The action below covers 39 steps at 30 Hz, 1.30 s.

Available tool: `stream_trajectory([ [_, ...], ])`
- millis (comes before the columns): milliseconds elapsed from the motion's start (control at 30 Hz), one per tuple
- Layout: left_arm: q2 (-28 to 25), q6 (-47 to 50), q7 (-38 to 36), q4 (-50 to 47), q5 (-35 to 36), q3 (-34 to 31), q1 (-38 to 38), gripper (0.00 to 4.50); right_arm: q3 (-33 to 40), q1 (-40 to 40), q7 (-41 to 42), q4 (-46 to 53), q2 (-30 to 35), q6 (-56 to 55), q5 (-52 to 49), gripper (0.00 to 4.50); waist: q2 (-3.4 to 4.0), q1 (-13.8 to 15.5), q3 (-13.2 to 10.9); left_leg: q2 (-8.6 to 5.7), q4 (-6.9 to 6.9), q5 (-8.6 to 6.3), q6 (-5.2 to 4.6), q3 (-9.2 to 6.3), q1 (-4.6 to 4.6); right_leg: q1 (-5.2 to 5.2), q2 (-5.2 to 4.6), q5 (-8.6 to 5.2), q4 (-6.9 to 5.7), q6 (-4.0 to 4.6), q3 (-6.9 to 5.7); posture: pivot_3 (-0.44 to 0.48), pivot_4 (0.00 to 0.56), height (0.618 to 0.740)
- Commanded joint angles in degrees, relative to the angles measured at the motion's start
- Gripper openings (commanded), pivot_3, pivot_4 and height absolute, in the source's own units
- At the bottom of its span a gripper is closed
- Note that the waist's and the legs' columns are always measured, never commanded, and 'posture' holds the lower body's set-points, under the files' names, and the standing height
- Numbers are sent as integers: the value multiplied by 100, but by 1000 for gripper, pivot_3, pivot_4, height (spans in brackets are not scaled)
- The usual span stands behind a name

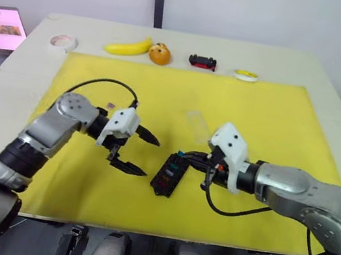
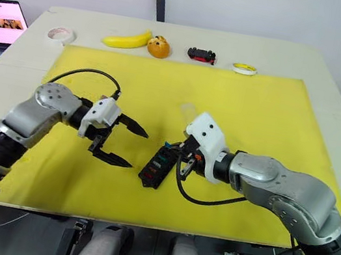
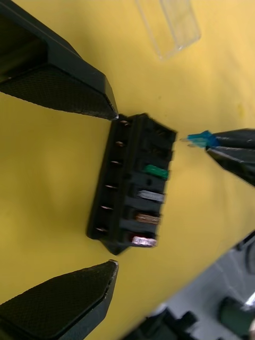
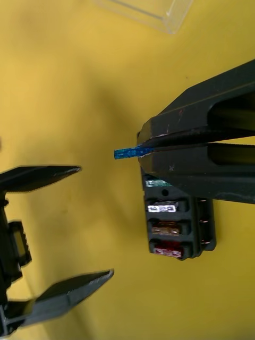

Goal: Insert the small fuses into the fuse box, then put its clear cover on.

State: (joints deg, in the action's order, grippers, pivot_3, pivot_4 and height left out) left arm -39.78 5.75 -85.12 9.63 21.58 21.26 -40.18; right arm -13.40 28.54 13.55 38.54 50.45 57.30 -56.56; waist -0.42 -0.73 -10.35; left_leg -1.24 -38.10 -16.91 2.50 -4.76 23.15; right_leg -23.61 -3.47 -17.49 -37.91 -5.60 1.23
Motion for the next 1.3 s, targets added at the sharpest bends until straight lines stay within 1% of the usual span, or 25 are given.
stream_trajectory([
  [33,190,-508,-193,249,-327,-50,-189,4442,-48,121,137,173,-109,116,329,0,0,-1,0,0,-1,0,0,-1,4,-3,-1,0,-1,0,-1,0,150,740],
  [200,411,-565,-287,379,-467,-128,-233,4442,-109,96,331,217,-261,245,686,0,0,-7,0,-1,-2,0,0,-2,7,-9,-1,0,-8,-1,-2,0,150,740],
  [533,567,-490,-258,326,-590,-198,-210,4442,-78,26,547,269,-540,435,1138,0,0,-8,0,-2,-9,0,0,-4,6,-8,0,0,-16,-1,-4,0,150,740],
  [1300,613,-392,-246,236,-622,-264,-189,4442,-136,-124,948,294,-760,550,1837,0,0,-18,1,-4,-15,1,1,-3,5,-7,1,1,-24,-1,-6,0,150,740],
])
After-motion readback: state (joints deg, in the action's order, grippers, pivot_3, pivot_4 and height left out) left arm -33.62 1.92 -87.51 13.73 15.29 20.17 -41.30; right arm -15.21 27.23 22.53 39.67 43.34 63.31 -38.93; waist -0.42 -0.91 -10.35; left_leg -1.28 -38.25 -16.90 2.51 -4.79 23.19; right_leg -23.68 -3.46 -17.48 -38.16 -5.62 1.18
